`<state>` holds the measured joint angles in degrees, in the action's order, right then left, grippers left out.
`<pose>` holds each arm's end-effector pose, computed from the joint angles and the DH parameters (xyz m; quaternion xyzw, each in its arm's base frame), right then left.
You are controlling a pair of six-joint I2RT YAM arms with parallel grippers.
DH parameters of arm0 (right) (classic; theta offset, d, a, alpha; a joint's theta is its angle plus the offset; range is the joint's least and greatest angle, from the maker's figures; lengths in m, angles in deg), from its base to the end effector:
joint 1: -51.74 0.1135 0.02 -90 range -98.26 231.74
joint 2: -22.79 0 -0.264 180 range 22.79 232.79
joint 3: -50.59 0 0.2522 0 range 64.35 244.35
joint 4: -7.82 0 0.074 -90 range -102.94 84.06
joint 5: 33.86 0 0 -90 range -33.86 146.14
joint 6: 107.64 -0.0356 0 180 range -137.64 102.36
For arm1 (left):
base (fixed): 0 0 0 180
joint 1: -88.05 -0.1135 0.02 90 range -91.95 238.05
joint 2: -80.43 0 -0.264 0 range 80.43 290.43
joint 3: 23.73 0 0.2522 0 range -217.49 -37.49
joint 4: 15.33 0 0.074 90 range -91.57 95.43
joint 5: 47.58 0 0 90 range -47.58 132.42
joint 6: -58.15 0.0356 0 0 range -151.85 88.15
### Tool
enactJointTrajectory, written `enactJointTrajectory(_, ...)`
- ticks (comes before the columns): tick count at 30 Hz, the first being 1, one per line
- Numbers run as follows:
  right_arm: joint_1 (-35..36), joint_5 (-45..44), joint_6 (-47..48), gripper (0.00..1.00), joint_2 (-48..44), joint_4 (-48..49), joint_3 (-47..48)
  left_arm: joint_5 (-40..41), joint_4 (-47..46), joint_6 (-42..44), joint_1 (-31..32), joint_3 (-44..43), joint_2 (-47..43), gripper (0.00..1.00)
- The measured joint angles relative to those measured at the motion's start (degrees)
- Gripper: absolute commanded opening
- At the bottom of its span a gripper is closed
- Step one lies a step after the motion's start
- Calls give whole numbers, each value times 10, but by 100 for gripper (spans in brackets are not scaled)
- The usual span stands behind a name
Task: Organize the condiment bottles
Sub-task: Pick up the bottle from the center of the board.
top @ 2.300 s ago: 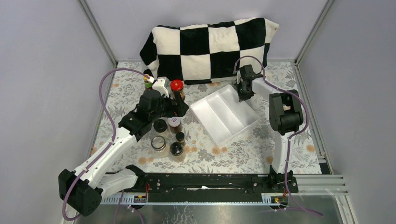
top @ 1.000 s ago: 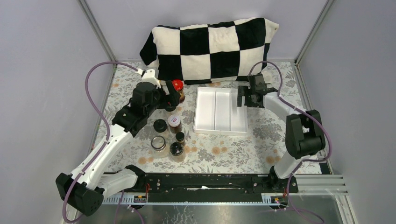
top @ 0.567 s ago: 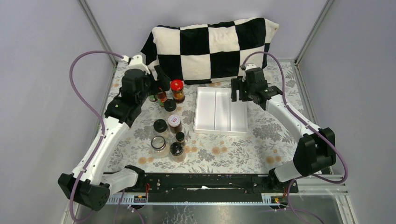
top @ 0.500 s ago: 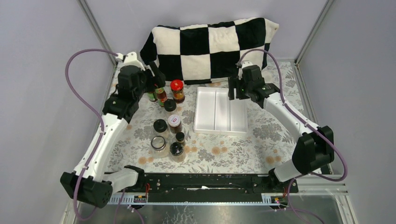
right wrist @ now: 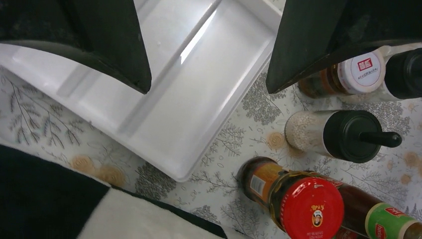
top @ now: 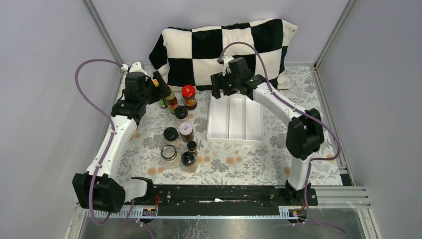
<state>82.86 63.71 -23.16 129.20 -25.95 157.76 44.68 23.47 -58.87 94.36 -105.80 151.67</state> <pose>0.3729 0.2306 0.3106 -0.2250 0.8482 0.2047 0.4337 0.2780 -0.0293 0.3595 -0.1640 0.8411 -0.1315 0.4984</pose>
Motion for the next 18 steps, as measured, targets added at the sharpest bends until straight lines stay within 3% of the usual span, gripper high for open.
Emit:
enactJointTrajectory(9, 34, 25, 65, 99, 80, 50, 47, -23, 3, -14, 0, 107, -117, 99)
enactJointTrajectory(18, 58, 29, 95, 100, 134, 100, 105, -41, 4, -14, 0, 121, -167, 99)
